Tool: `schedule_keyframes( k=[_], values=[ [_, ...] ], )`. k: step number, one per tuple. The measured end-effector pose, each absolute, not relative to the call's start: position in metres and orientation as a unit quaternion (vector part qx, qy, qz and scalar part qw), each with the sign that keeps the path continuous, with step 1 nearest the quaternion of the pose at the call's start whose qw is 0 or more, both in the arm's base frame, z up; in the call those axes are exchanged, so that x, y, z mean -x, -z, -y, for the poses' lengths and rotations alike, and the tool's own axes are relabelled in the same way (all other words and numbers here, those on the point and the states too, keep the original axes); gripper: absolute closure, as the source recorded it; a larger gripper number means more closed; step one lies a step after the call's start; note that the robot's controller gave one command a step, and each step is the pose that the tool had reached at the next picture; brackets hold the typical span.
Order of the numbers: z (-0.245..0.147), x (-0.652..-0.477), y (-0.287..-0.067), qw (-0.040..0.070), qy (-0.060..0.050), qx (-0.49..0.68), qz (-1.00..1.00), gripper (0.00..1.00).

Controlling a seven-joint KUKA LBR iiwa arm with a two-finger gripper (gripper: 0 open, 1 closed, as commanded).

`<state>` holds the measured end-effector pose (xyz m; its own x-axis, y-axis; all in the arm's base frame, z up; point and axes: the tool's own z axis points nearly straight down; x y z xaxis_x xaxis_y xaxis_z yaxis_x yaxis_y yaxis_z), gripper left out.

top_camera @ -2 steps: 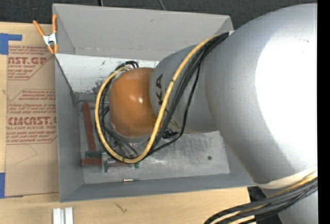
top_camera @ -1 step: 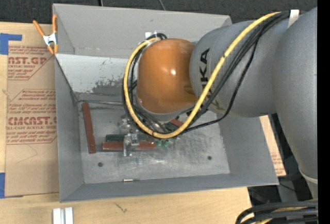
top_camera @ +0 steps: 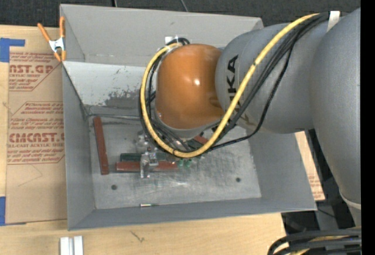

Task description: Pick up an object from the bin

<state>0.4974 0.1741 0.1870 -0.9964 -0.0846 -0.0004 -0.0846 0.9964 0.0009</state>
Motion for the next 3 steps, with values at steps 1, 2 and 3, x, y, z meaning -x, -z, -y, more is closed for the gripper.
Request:
schedule_keyframes(
  k=[1,2,3],
  values=[
    [-0.162,-0.503,-0.189,0.0,-0.001,0.21,-0.978,1.0],
    [-0.163,-0.503,-0.189,0.0,-0.001,0.21,-0.978,1.0],
    [-0.15,-0.511,-0.225,-0.001,-0.001,0.262,-0.965,1.0]
  ],
)
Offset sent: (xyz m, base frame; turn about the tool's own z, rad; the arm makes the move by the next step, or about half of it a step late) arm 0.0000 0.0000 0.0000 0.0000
